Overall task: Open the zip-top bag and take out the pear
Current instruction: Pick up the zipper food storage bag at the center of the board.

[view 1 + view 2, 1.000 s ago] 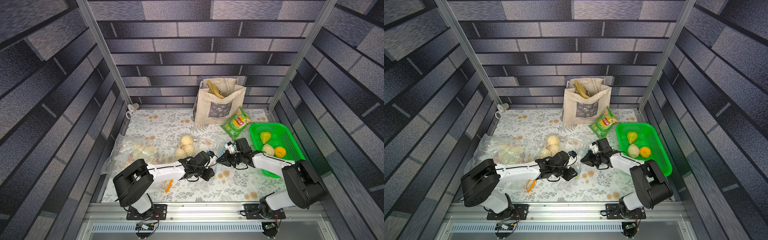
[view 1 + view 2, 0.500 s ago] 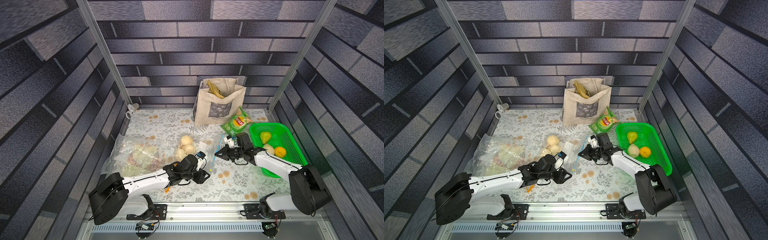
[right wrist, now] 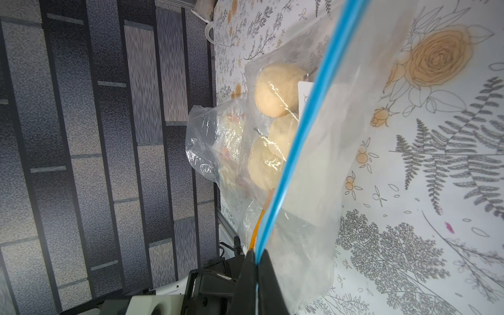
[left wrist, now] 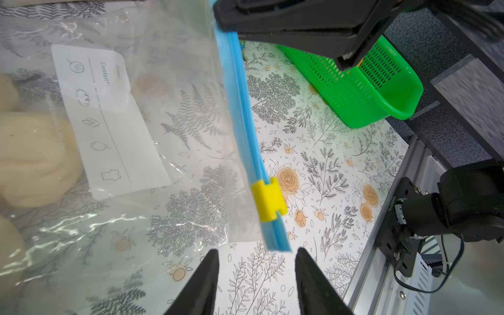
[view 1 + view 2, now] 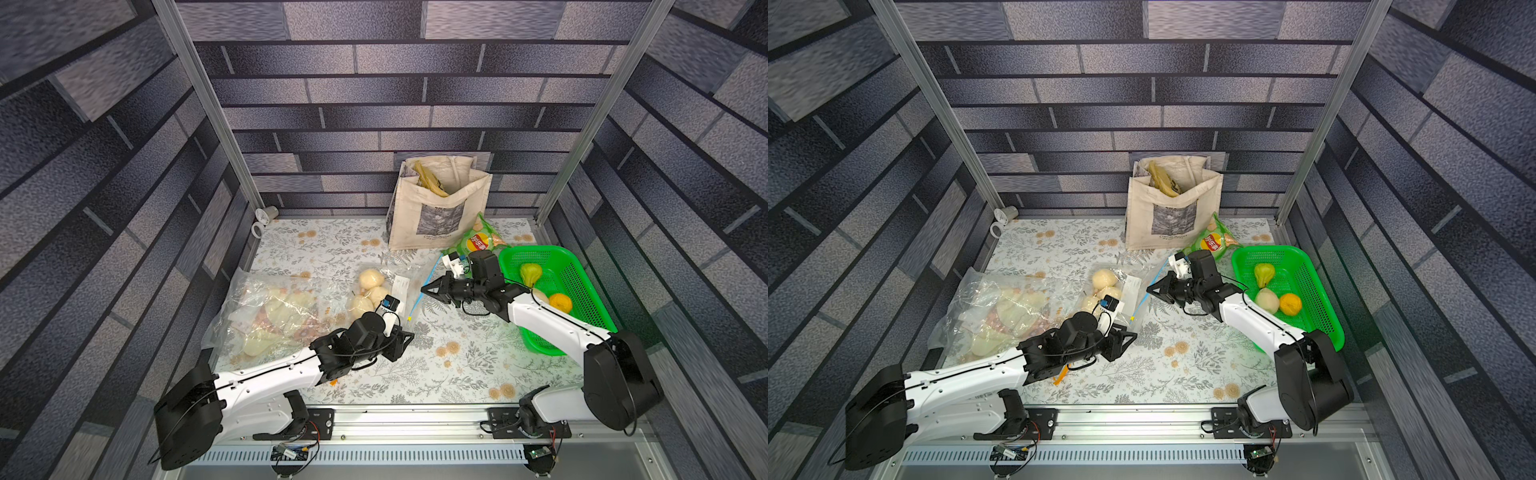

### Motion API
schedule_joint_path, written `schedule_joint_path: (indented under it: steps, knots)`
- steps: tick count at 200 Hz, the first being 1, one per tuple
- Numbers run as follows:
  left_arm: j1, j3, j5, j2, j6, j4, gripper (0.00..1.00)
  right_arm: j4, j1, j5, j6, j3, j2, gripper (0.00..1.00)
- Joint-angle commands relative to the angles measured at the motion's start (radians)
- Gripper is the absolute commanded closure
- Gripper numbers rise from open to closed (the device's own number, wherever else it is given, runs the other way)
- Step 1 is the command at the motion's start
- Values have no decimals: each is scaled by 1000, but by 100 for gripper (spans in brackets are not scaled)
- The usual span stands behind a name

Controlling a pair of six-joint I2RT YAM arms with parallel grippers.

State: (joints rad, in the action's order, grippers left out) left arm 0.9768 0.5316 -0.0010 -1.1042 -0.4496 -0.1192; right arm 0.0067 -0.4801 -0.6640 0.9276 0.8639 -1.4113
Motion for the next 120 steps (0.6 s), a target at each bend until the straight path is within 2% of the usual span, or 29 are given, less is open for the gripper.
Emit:
schedule_joint_path:
  steps: [1,23,54,99,114,120]
  knots:
    - [8,6,-156,15,-11,17,56,29,-15,-10,21,31,-6,96]
    - [8,16,-204,17,15,-10,58,25,-22,-9,23,34,1,96]
    - [5,17,-162,0,44,-96,61,25,-27,-3,26,36,2,96]
    - [5,34,-90,-22,73,-110,85,22,-32,-11,20,37,-7,95]
    - [4,37,-70,-10,101,-98,100,-16,-32,-9,-23,52,-5,80]
    - [2,38,-60,-4,115,-87,100,-67,-33,-3,-61,67,-2,73]
